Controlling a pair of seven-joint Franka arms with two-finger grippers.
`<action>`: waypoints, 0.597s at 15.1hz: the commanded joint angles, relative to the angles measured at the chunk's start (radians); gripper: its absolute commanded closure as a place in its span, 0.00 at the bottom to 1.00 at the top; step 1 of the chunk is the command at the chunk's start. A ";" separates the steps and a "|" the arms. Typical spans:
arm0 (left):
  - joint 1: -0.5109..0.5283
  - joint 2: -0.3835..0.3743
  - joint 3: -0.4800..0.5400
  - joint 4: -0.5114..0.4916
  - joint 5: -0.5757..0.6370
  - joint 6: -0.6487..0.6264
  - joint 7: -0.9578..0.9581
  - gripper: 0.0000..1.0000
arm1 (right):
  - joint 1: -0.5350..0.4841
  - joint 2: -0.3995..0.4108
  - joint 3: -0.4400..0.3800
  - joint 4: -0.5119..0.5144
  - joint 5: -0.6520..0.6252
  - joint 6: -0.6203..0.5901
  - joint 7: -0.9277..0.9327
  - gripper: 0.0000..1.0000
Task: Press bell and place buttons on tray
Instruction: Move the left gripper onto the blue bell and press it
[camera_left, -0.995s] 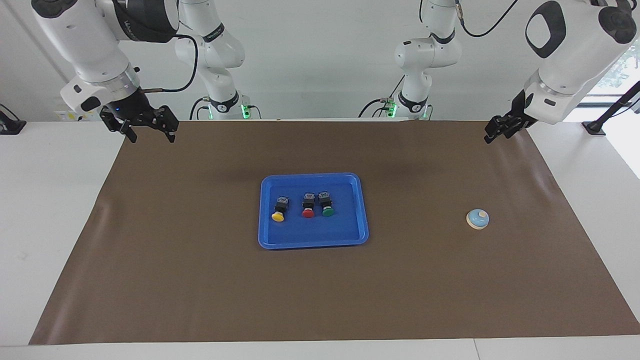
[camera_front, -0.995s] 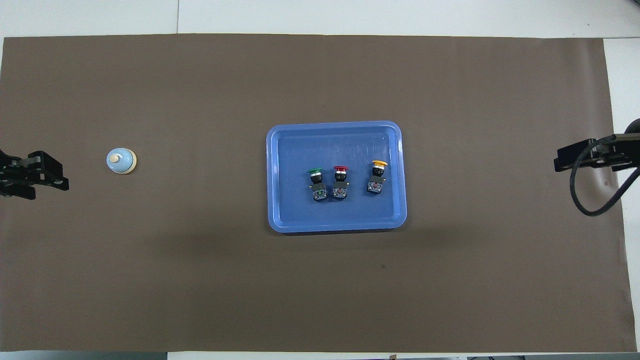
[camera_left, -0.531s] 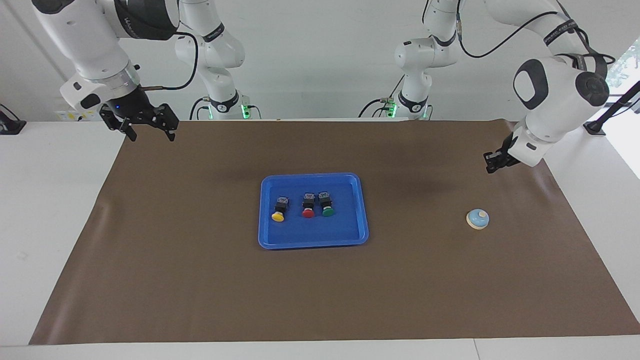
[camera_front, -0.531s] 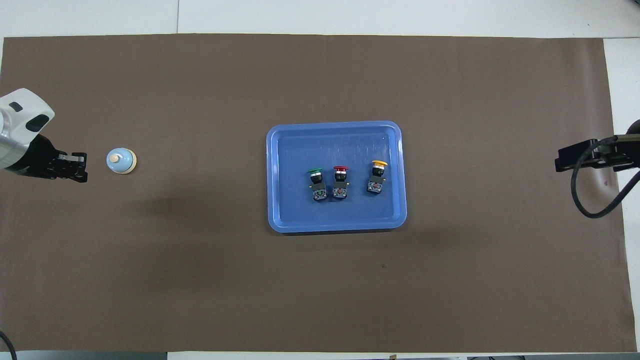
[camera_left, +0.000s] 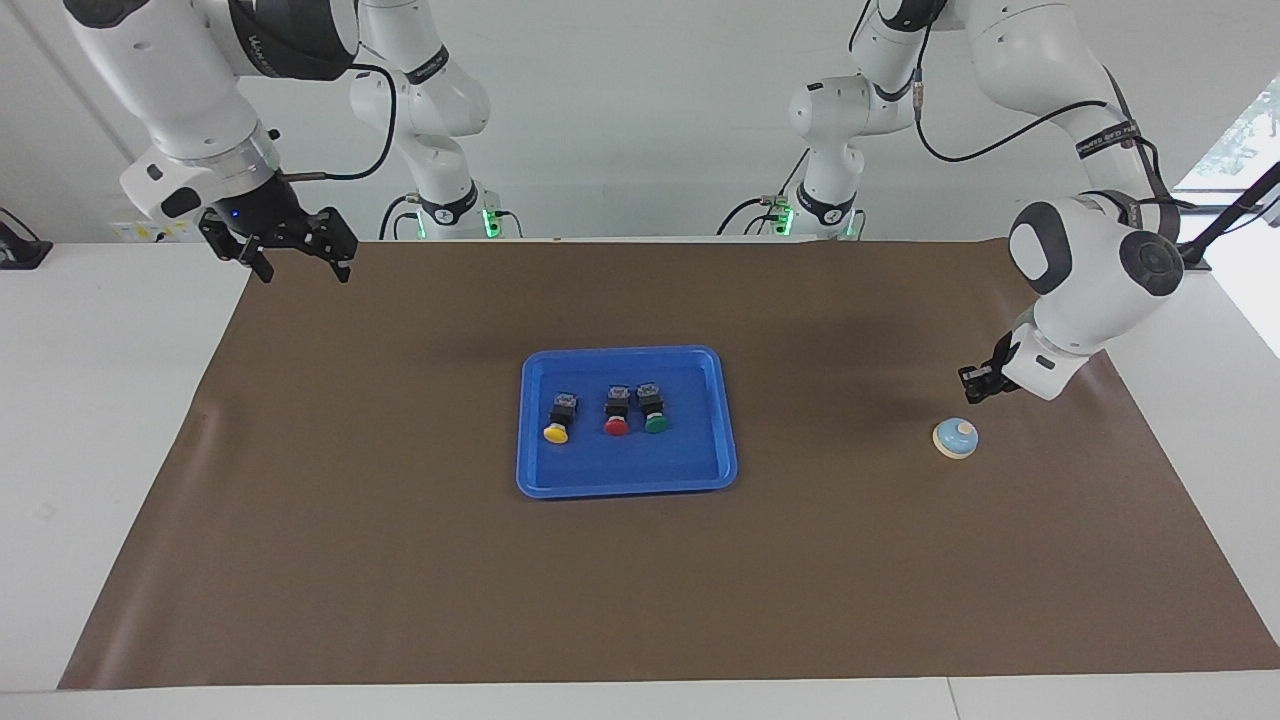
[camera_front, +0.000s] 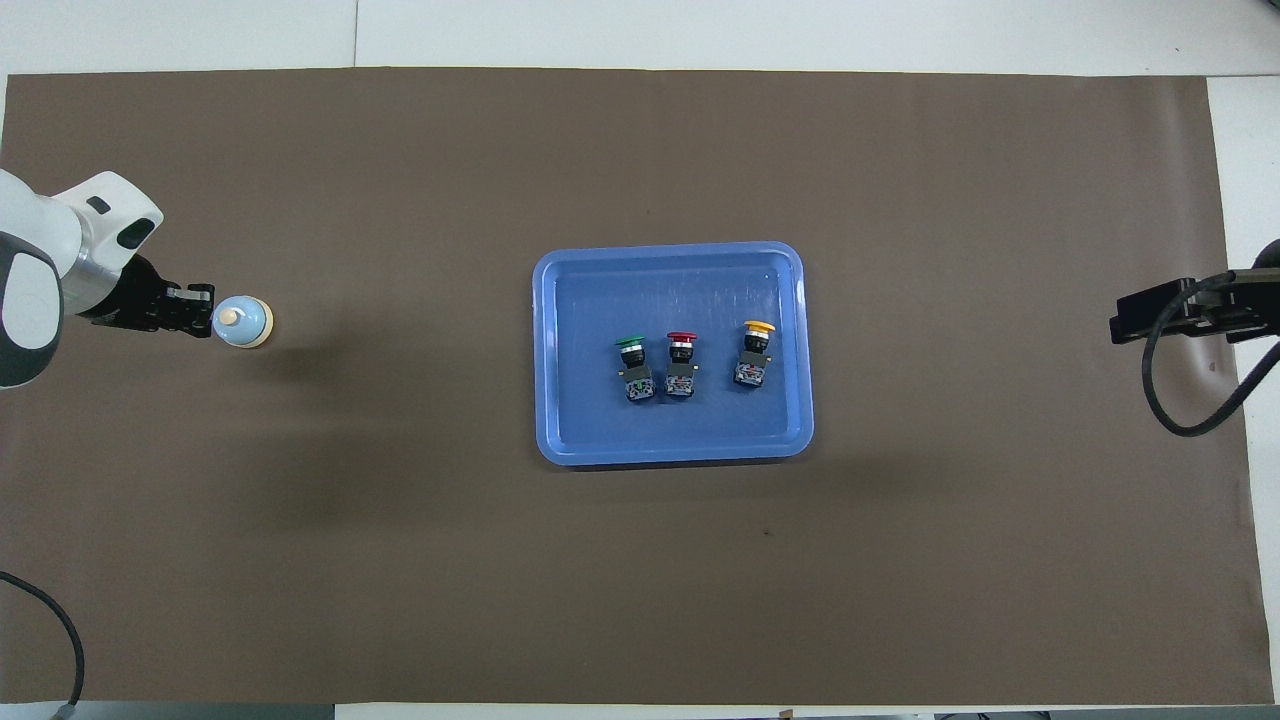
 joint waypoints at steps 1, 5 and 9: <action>0.005 0.056 -0.003 0.010 0.019 0.058 0.011 1.00 | -0.015 -0.011 0.012 -0.007 -0.009 -0.009 -0.024 0.00; 0.001 0.101 0.000 0.005 0.019 0.110 0.009 1.00 | -0.015 -0.012 0.012 -0.007 -0.009 -0.007 -0.024 0.00; 0.005 0.099 0.000 0.046 0.017 0.046 0.011 1.00 | -0.015 -0.012 0.012 -0.007 -0.009 -0.011 -0.024 0.00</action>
